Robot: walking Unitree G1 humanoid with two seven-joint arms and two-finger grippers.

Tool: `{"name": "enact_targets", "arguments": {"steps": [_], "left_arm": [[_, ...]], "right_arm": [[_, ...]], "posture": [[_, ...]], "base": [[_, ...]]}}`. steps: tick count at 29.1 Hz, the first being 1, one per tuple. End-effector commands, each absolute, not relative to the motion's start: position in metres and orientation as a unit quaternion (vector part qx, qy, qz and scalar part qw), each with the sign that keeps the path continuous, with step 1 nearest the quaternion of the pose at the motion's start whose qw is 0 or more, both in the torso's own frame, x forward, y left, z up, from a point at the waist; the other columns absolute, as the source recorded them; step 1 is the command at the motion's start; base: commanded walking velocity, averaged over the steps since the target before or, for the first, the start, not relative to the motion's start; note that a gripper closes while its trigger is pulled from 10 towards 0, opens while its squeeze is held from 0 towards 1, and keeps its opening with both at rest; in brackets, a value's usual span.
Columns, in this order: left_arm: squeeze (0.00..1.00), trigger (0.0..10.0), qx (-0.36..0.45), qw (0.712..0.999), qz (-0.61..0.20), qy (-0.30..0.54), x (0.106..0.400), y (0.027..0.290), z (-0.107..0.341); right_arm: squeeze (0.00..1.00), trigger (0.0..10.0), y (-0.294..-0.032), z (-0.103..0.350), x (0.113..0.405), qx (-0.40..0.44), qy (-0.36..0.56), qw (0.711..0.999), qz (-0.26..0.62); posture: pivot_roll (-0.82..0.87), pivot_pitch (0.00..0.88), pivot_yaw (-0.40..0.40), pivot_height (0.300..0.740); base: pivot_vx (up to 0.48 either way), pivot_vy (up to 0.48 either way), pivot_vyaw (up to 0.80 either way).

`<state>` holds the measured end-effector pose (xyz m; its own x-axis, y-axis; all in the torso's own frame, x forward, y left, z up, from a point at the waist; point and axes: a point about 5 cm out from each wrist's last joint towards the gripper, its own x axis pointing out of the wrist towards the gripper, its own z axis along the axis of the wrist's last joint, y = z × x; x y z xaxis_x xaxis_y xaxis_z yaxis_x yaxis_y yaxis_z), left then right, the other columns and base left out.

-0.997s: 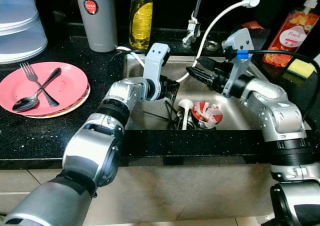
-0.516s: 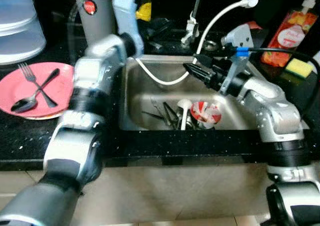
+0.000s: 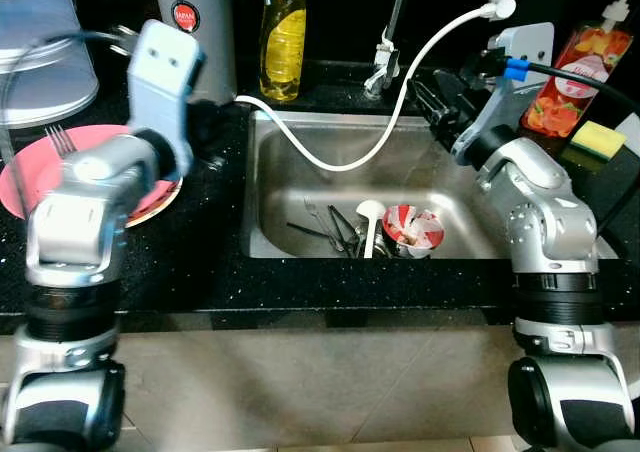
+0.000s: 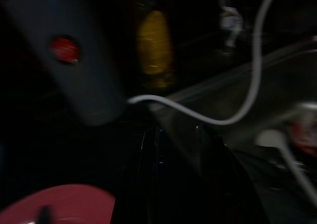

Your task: Kitchen organization

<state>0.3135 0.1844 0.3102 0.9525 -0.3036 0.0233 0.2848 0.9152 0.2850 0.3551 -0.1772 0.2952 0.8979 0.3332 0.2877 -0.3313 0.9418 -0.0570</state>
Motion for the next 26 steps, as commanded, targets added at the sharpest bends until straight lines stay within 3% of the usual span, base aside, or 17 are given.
{"name": "enact_targets", "arguments": {"steps": [1,7,12,26], "left_arm": [[0.0,10.0,0.154,0.979,-0.133,-0.019,0.312,0.189,0.306],[0.0,10.0,0.18,0.982,-0.027,-0.043,0.309,0.206,0.316],[0.0,10.0,0.135,0.986,0.098,0.003,0.311,0.233,0.306],[0.0,10.0,0.137,0.978,0.158,-0.007,0.307,0.242,0.308]], "right_arm": [[0.0,10.0,-0.181,0.296,0.356,0.002,-0.152,0.975,0.159],[0.0,10.0,-0.176,0.298,0.356,0.008,-0.16,0.973,0.165],[0.0,10.0,-0.162,0.295,0.349,-0.006,-0.162,0.964,0.212],[0.0,10.0,-0.152,0.293,0.35,-0.005,-0.159,0.958,0.238]], "posture": [[0.26,0.0,-0.054,0.74],[0.26,0.0,-0.059,0.74],[0.25,0.0,-0.06,0.74],[0.26,0.0,-0.08,0.74]], "base": [[0.0,0.0,0.0],[0.0,0.0,0.0],[0.0,0.0,0.0],[0.0,0.0,0.0]]}}
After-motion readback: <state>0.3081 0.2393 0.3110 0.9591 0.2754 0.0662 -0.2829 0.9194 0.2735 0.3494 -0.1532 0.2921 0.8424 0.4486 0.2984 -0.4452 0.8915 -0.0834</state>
